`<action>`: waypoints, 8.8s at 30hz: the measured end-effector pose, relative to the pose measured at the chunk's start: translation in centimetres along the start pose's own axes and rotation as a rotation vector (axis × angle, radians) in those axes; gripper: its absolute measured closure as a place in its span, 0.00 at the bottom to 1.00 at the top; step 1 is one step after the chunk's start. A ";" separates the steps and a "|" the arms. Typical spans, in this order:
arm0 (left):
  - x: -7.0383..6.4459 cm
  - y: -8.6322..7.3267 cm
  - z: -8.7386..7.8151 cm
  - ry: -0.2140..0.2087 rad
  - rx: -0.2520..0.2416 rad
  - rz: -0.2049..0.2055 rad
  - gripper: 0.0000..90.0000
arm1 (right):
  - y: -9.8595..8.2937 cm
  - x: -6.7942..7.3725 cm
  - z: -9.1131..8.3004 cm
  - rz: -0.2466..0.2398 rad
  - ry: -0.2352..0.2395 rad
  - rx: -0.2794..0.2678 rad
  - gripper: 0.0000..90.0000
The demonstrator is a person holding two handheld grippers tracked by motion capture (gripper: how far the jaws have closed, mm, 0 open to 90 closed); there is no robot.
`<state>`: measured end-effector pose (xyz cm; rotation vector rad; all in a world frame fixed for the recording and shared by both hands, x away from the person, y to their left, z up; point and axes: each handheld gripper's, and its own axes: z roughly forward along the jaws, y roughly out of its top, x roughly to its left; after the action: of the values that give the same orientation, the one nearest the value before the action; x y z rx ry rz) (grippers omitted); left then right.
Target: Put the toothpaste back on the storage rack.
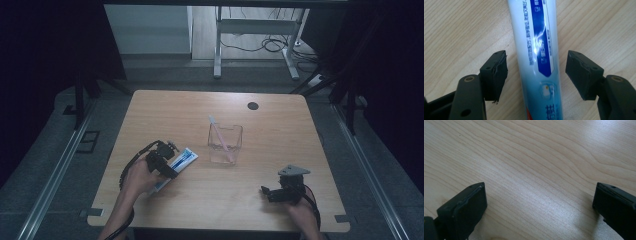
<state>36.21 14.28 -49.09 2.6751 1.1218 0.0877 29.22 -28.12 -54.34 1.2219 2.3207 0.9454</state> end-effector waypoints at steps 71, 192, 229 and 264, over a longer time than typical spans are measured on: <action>-0.8 1.1 -7.1 -0.104 -0.265 0.019 0.82 | 0.0 0.0 0.0 0.000 -0.001 0.001 0.00; -6.3 14.4 -2.0 -0.010 -0.744 0.032 0.82 | 0.0 0.0 0.0 0.001 0.001 0.000 0.00; -7.4 14.6 -0.2 0.045 -0.607 0.069 0.71 | 0.0 0.0 0.0 0.000 0.001 0.000 0.00; -7.4 13.7 -4.6 -0.032 -0.688 0.108 0.24 | 0.0 0.0 0.0 -0.001 0.001 0.000 0.00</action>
<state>39.90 0.63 -41.08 2.1020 0.7515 0.3743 29.23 -28.12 -54.34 1.2206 2.3217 0.9460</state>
